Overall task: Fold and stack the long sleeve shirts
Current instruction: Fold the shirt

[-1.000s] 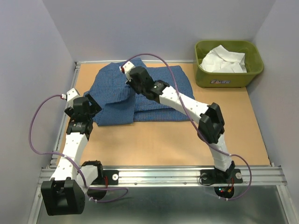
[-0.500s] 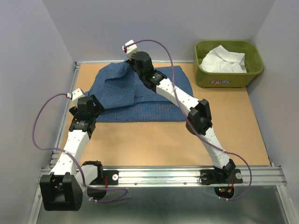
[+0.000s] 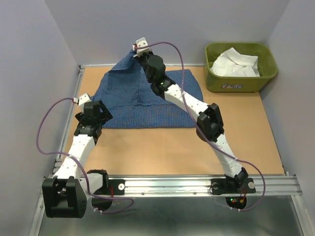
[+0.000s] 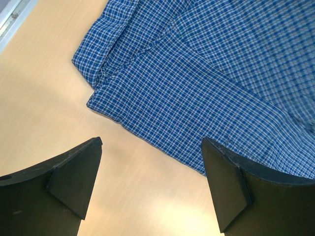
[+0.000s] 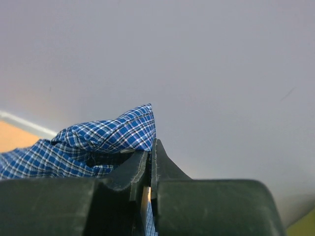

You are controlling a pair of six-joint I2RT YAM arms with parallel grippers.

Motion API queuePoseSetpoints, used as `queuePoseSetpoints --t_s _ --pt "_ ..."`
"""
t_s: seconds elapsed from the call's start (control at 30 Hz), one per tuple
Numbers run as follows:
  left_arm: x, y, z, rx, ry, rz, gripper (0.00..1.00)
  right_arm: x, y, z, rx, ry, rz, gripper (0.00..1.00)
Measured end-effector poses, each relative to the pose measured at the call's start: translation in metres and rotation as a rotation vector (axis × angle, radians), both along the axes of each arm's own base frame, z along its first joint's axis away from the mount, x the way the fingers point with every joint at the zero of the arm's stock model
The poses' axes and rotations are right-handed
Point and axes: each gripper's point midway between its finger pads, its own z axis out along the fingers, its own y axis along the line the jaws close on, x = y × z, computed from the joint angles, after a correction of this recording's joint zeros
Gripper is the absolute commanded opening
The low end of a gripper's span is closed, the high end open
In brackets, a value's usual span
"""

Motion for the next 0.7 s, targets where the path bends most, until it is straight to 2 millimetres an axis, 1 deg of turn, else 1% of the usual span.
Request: queuePoseSetpoints --t_s 0.07,0.2,0.27,0.3,0.33,0.37,0.4,0.47,0.5,0.53,0.57,0.6,0.67,0.7 --pt "0.000 -0.001 -0.003 -0.002 0.009 -0.004 0.93 0.001 0.006 -0.022 -0.027 0.032 0.023 0.05" --pt "0.000 -0.003 -0.005 -0.005 0.017 -0.012 0.93 -0.003 0.019 -0.085 -0.107 0.150 0.092 0.04" --pt "0.000 -0.003 -0.006 -0.006 0.020 -0.013 0.90 -0.011 0.022 -0.121 -0.158 0.230 0.133 0.04" --pt "0.000 -0.003 -0.006 -0.005 0.023 -0.012 0.87 -0.015 0.022 -0.129 -0.172 0.252 0.144 0.04" --pt "0.000 -0.003 -0.007 -0.006 0.026 -0.012 0.83 -0.023 0.022 -0.142 -0.195 0.290 0.164 0.04" --pt "0.000 -0.003 -0.008 -0.006 0.030 -0.010 0.79 -0.029 0.022 -0.147 -0.206 0.309 0.177 0.04" --pt "0.000 -0.003 -0.010 -0.009 0.036 -0.008 0.71 -0.037 0.022 -0.151 -0.211 0.328 0.194 0.04" --pt "0.000 -0.004 -0.015 -0.021 0.051 -0.001 0.62 -0.053 0.022 -0.151 -0.220 0.360 0.232 0.04" --pt "0.000 -0.005 -0.018 -0.027 0.058 0.001 0.56 -0.059 0.023 -0.146 -0.215 0.364 0.250 0.03" --pt "0.000 -0.005 -0.020 -0.034 0.067 0.003 0.55 -0.063 0.022 -0.140 -0.208 0.364 0.260 0.03" --pt "0.001 -0.007 -0.024 -0.045 0.080 0.007 0.52 -0.069 0.021 -0.129 -0.198 0.359 0.278 0.03" --pt "0.003 -0.008 -0.026 -0.055 0.090 0.010 0.47 -0.073 0.022 -0.123 -0.192 0.356 0.290 0.03" --pt "0.011 -0.012 -0.031 -0.081 0.109 0.014 0.44 -0.084 0.020 -0.106 -0.172 0.346 0.316 0.02" --pt "0.016 -0.013 -0.033 -0.094 0.120 0.019 0.39 -0.089 0.019 -0.097 -0.163 0.339 0.329 0.01"
